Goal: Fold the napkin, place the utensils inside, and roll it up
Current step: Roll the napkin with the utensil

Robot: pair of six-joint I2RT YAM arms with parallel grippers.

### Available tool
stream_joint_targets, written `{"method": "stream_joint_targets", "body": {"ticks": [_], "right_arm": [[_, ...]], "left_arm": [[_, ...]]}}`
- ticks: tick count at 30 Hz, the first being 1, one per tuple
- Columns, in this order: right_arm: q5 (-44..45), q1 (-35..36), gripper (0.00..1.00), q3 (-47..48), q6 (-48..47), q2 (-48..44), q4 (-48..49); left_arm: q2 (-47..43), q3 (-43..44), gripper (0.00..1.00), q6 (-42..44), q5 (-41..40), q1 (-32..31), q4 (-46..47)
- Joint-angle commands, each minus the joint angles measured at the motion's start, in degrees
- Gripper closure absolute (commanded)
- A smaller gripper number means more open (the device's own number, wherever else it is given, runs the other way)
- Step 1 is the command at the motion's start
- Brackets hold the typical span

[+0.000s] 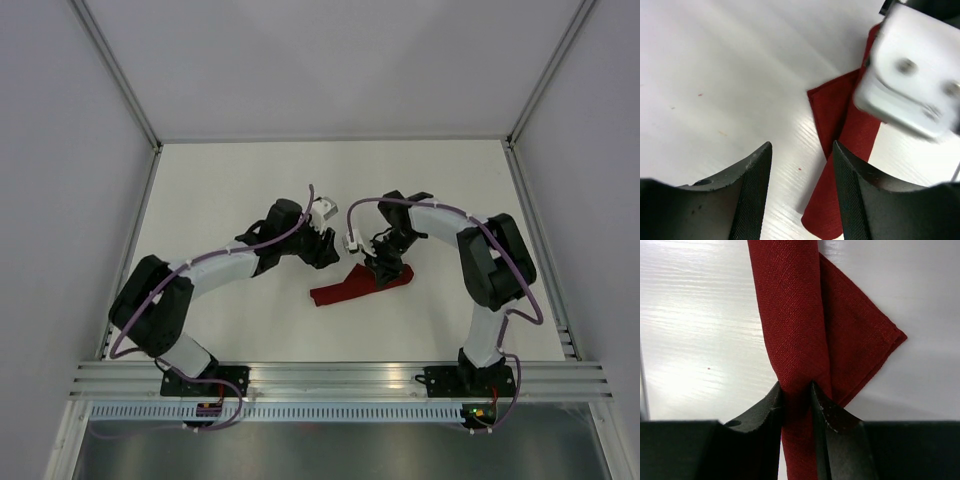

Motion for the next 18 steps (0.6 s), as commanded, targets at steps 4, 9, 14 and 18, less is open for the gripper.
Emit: {"method": "stream_joint_targets", "body": {"ticks": [4, 9, 14, 18], "right_arm": [[-0.6, -1.7, 0.68, 11.8, -4.1, 15.9, -16.2], [-0.9, -2.4, 0.67, 20.6, -3.7, 22.3, -21.2], [-0.5, -2.5, 0.67, 25.4, -3.3, 26.8, -24.2], [0.0, -2.6, 0.67, 26.7, -2.7, 28.1, -24.6]], "left_arm": [[-11.7, -13.7, 0.43, -2.0, -11.6, -2.3, 15.5], [-14.1, -18.7, 0.43, 2.5, -19.1, -11.6, 21.4], [-9.3, -16.1, 0.41, 12.7, -29.6, -22.5, 20.9], [-2.3, -11.0, 0.39, 19.3, -34.0, -27.4, 17.3]]}}
